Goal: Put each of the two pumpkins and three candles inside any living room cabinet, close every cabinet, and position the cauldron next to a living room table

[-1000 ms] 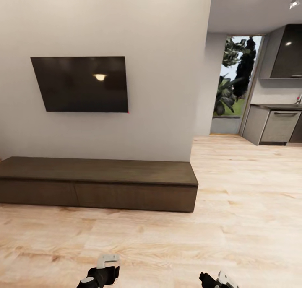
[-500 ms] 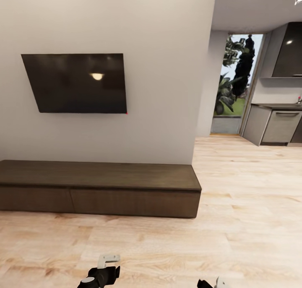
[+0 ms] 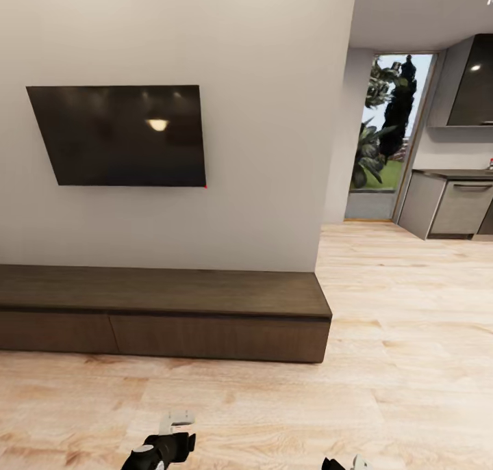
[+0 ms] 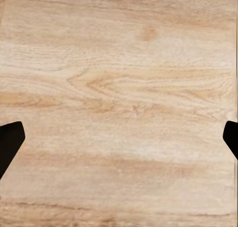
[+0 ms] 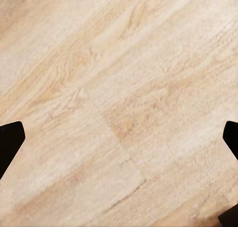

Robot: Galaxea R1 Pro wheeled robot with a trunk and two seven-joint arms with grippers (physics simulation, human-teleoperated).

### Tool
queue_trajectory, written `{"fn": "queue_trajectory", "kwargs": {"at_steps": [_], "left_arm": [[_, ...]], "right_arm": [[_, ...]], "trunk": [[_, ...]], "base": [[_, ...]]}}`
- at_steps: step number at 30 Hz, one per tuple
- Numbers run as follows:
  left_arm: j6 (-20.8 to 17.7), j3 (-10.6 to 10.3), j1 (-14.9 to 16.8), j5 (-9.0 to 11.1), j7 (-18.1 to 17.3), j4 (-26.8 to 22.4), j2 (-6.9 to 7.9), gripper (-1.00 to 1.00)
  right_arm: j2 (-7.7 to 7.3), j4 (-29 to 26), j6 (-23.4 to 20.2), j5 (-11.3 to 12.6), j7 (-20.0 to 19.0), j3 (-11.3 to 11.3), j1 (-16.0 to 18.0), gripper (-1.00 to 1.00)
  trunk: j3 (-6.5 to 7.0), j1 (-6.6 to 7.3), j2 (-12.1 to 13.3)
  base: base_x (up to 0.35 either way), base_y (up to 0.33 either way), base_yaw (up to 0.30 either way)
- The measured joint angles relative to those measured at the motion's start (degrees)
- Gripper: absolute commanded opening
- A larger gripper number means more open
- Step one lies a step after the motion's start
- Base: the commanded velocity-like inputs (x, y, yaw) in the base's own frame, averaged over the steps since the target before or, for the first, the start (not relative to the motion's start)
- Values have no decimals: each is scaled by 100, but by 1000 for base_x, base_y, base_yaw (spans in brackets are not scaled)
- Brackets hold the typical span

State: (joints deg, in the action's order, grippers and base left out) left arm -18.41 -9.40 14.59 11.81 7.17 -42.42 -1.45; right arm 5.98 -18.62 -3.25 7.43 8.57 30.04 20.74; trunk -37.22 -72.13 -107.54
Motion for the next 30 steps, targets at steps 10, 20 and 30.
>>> {"fn": "queue_trajectory", "kwargs": {"at_steps": [10,20,30], "left_arm": [[-3670,1510,0,20,-1143,-2056,191,100],[-4159,2108,0,47,-1496,-2682,229,100],[-4159,2141,-1,94,-1525,-2768,225,100]], "right_arm": [[-296,-8,-34,181,-891,272,0,100],[-612,6,-444,841,-2991,1034,-2,100],[-552,-28,-512,1416,-3283,1118,41,100]], "trunk": [[0,0,0],[-18,-22,-40],[-53,-65,-119]], "base": [[2,0,0],[0,0,0],[0,0,0]]}}
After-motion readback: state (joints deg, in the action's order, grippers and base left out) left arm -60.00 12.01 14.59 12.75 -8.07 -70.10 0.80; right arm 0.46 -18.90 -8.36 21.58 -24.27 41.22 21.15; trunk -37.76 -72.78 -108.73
